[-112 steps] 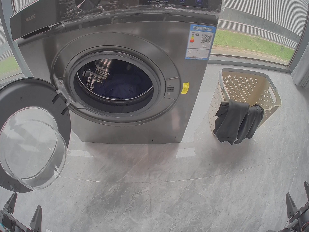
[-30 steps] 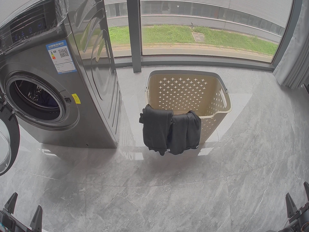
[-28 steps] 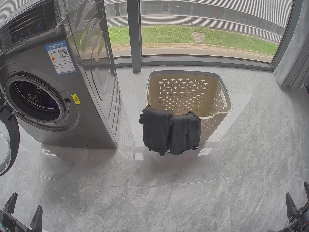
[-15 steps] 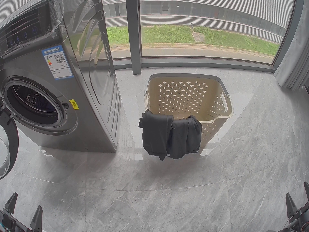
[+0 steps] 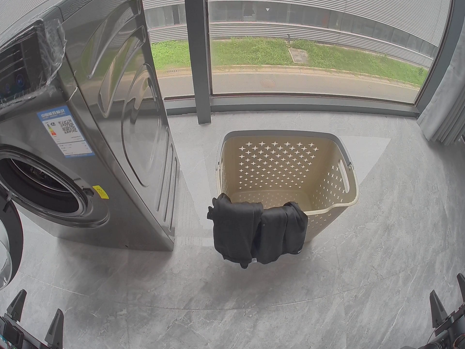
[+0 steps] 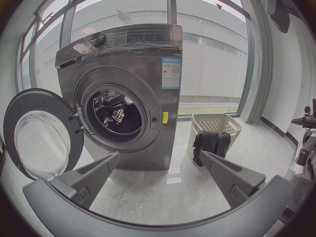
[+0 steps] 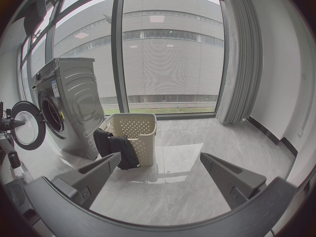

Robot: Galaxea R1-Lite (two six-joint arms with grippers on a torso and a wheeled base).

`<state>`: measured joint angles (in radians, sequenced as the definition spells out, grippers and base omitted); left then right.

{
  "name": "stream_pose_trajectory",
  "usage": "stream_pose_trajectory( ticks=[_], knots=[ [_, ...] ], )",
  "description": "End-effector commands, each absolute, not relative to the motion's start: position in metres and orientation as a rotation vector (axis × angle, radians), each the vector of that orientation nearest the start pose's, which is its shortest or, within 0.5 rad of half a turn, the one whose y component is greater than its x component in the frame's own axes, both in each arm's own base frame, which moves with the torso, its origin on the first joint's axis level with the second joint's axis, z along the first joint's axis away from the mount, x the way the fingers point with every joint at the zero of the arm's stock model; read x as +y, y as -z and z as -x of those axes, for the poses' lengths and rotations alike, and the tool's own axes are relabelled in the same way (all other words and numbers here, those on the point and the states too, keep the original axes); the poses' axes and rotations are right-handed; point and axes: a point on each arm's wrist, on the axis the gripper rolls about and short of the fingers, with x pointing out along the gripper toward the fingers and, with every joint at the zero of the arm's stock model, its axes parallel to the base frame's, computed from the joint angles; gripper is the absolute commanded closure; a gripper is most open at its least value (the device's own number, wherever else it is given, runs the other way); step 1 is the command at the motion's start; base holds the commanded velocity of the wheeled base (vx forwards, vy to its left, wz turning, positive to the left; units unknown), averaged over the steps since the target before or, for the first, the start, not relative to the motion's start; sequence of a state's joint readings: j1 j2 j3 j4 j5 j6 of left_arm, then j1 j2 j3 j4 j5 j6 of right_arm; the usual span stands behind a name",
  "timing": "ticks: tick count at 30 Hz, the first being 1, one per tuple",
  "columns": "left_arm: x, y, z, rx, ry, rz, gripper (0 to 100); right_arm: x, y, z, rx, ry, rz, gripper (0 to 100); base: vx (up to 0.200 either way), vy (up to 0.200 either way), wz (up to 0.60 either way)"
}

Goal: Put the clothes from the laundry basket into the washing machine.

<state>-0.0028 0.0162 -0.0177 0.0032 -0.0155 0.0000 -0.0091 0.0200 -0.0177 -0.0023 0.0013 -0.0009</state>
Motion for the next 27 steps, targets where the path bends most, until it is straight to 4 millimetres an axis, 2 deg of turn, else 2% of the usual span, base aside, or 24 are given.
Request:
stream_pose_trajectory(
  ticks=[1,27],
  knots=[
    [-0.0003,-0.0761,0.0229,0.002,0.018,0.000,0,0.0002,-0.0763,0.0212,0.018,0.008,0.001,0,0.000,0.000,0.00],
    [-0.0003,-0.0761,0.0229,0.002,0.018,-0.002,0,0.0002,-0.0763,0.0212,0.018,0.009,0.001,0,0.000,0.000,0.00]
  ],
)
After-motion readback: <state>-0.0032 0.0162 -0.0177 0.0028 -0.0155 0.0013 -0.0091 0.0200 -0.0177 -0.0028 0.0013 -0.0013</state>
